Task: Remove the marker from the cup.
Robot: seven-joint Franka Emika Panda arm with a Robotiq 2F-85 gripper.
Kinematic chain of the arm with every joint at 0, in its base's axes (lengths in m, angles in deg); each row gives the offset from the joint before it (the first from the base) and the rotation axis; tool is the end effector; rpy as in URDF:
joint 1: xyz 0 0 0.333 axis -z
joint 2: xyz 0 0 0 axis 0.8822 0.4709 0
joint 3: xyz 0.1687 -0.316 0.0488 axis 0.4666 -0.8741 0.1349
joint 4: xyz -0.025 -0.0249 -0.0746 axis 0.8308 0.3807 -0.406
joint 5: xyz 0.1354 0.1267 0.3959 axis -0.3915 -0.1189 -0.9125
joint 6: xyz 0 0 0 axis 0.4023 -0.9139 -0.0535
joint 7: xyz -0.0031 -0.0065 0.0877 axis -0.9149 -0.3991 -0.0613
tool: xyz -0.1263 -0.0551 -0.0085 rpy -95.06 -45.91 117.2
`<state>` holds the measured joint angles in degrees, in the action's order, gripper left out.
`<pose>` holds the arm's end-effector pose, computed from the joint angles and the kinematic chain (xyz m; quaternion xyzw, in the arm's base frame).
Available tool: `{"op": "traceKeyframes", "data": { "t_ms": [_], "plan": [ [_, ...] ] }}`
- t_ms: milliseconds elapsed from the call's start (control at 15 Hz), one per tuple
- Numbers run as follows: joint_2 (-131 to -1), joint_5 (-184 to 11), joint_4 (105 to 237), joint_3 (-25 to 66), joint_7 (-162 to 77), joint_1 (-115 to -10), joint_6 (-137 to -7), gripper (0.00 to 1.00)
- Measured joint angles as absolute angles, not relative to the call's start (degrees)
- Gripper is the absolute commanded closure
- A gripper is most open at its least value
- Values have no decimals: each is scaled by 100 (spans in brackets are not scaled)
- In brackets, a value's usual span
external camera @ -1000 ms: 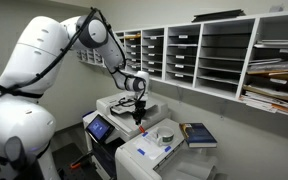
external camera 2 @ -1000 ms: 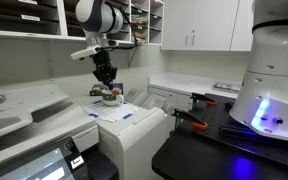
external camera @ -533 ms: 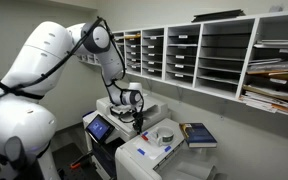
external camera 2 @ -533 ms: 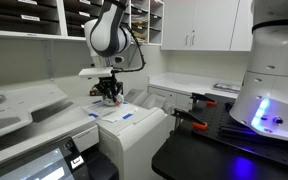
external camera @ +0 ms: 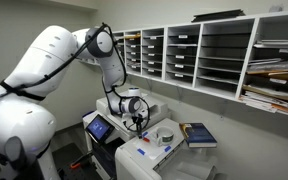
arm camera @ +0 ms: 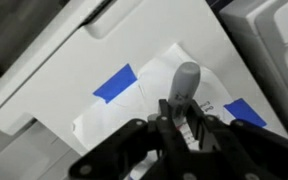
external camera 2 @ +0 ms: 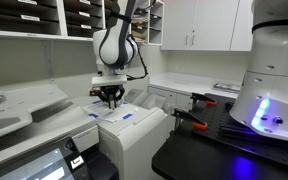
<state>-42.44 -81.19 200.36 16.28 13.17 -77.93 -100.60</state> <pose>0.5936 0.0845 0.0430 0.9307 -0.3597 0.0466 0.0480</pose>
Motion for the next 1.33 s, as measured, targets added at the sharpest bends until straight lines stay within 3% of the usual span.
{"op": "traceKeyframes", "data": {
  "t_ms": [333,400,467,667,933,1333],
  "plan": [
    [-4188,-8145,20296,1622,-208,-7861,-10889,94],
    [-4168,-8161,20343,1598,-508,-7890,-11095,51],
    [-4141,-8190,20387,1573,-808,-7917,-11326,50],
    [-4057,-8500,20485,1568,-1717,-7934,-11955,30],
    [-4348,-9408,20514,1634,-2068,-7892,-11169,1],
    [-5591,-9640,20375,1020,-1073,-8037,-8932,0]
  ]
}}
